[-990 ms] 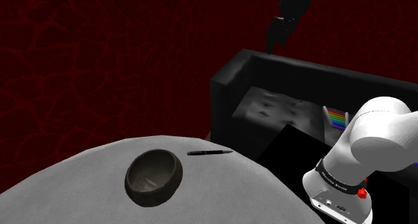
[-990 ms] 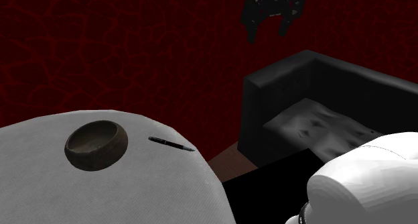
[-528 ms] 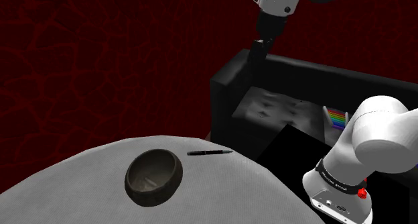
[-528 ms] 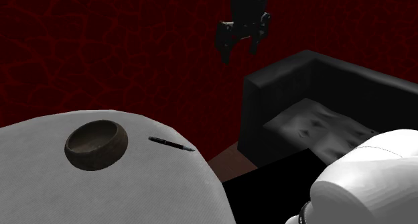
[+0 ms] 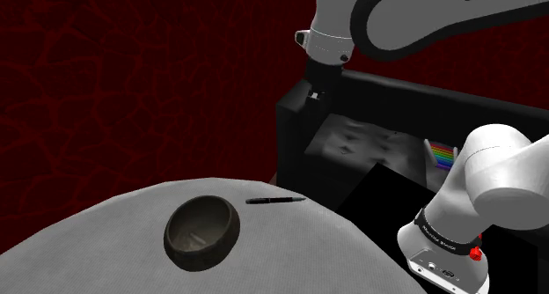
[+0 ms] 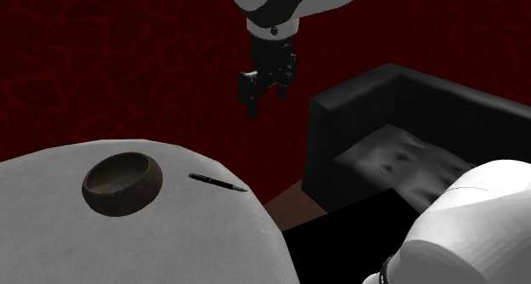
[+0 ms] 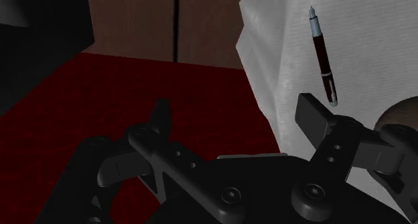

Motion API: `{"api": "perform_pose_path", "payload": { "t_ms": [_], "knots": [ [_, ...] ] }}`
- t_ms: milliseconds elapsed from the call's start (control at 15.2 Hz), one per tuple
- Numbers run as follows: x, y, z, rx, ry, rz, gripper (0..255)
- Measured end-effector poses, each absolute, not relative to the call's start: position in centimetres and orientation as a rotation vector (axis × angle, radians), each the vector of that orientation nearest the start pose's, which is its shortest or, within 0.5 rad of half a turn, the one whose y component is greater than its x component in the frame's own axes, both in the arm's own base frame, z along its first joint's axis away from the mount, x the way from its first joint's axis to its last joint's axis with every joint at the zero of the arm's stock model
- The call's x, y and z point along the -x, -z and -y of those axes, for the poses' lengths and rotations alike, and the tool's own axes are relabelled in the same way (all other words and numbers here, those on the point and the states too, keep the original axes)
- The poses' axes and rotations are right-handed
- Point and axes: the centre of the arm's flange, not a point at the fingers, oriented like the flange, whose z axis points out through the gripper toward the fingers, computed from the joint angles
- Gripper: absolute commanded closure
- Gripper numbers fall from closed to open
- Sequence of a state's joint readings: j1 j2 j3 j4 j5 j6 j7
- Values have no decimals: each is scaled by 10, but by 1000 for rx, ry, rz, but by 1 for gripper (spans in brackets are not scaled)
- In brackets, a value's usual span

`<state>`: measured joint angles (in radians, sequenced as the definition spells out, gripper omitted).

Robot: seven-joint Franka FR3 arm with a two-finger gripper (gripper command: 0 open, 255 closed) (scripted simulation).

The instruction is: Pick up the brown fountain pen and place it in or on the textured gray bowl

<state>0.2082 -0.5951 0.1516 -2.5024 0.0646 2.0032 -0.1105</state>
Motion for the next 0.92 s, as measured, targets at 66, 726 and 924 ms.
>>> {"api": "perform_pose_path", "payload": {
  "t_ms": [66,726,924],
  "knots": [
    [-354,-483,-150,3071,142,708,0],
    [-344,-399,-243,2924,85,1134,0],
    [-336,-374,-270,2872,68,1247,0]
  ]
}}
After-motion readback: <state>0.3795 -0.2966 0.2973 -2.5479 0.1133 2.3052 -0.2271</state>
